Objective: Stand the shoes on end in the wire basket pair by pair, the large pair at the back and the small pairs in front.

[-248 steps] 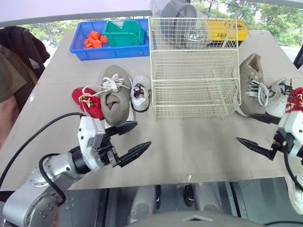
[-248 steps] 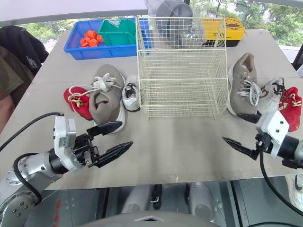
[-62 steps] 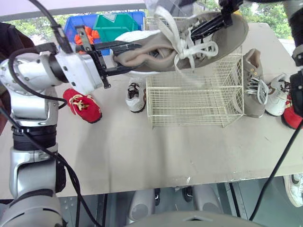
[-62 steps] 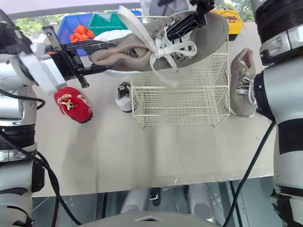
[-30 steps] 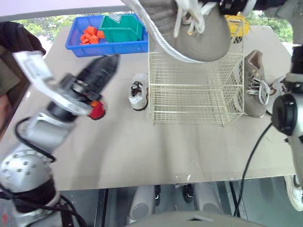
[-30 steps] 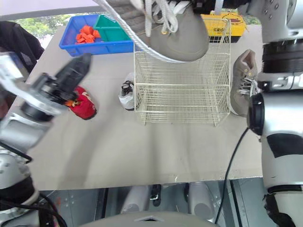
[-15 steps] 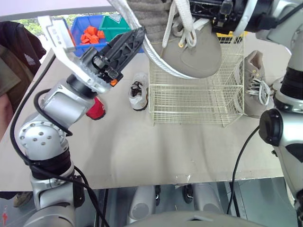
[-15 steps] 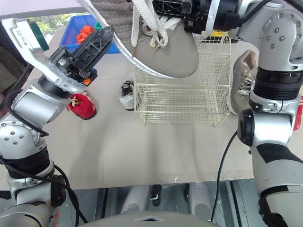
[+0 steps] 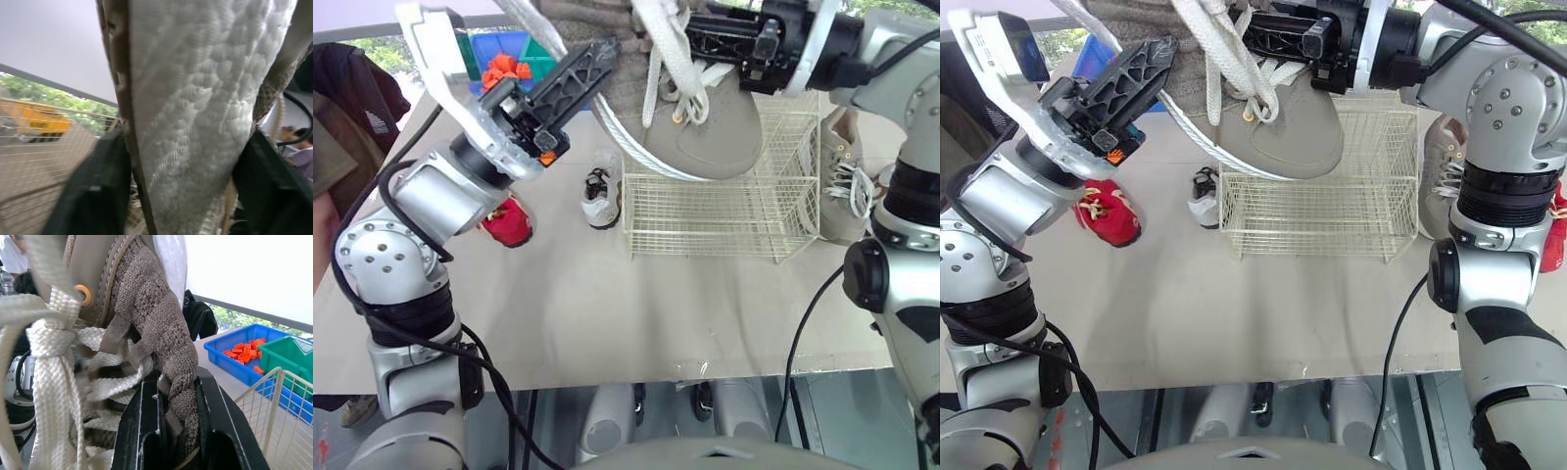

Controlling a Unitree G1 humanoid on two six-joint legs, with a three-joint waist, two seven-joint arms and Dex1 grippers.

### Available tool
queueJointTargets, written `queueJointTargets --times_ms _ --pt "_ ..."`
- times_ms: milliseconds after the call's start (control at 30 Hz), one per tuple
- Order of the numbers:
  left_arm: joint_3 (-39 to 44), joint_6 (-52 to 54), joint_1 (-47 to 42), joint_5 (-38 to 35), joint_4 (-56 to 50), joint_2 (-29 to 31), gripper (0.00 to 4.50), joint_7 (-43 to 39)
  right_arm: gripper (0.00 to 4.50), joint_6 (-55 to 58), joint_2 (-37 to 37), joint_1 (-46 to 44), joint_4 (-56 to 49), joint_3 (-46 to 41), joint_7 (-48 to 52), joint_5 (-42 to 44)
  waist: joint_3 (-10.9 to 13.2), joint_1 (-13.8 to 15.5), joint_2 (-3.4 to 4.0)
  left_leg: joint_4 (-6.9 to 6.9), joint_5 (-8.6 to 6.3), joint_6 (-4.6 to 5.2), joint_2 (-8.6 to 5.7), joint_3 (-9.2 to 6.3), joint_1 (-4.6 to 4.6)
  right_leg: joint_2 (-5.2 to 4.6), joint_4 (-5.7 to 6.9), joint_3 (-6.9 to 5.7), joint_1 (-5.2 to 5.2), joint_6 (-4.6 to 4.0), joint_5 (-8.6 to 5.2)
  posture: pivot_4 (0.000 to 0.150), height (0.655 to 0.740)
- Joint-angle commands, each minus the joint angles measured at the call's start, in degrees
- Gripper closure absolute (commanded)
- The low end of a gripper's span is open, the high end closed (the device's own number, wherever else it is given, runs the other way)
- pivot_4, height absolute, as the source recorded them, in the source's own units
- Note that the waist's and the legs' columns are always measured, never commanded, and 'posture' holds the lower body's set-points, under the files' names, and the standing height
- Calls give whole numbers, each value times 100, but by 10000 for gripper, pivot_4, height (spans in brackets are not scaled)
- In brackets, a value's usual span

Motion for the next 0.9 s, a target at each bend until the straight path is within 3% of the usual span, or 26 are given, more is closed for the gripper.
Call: queueJointTargets --times_ms 33,233,267,367,467,600,767,900 --pt "119 -1 -303 360 75 246 27058 -464 30963 -376 -79 262 -648 -400 -57 272 0 4 0 0 0 0 -1 0 -1 0 -1 0 0 0 0 1500 7400" --pt "46 -125 -1135 1441 1031 792 27140 -1957 2121 -1126 -406 1845 -2140 -852 -43 479 -6 14 -10 -1 0 -1 -3 11 -4 5 -6 -10 3 2 -2 1500 7400" --pt "1 -157 -1334 1618 1250 820 27141 -2183 0 -1280 -405 2123 -2322 -1023 -66 558 -5 16 -11 0 0 -1 -3 13 -4 5 -6 -8 1 3 -3 1500 7400" --pt "-358 -519 -2147 2531 2173 832 27142 -3088 0 -1917 -737 3545 -3195 -1364 145 266 -10 56 -19 0 0 -1 -8 12 -7 5 -13 -21 10 9 -6 1500 7400" --pt "-710 -1036 -2826 3424 3049 695 27144 -3880 0 -2620 -393 4603 -3660 -1773 -21 449 -12 51 -22 -1 0 -1 -12 12 -3 5 -17 -21 17 16 -11 1500 7400" --pt "-1279 -2693 -3931 4941 4755 213 27149 -4845 0 -2558 -510 5925 -4433 -2143 -423 764 -11 26 -28 2 0 -1 -10 8 1 9 -13 -19 19 17 -13 1500 7400" --pt "-1538 -4604 -5117 6288 6972 -351 27644 -5390 0 -2761 -701 6704 -4838 -2224 -850 854 -8 10 -33 5 -5 9 -12 20 -2 9 -17 -5 14 17 -13 1500 7400" --pt "-1553 -5216 -5601 6868 8020 -631 27661 -5688 0 -2901 -788 7048 -5065 -2253 -1198 1031 -8 6 -34 5 -15 26 -11 15 -1 8 -20 4 13 20 -15 1500 7400"
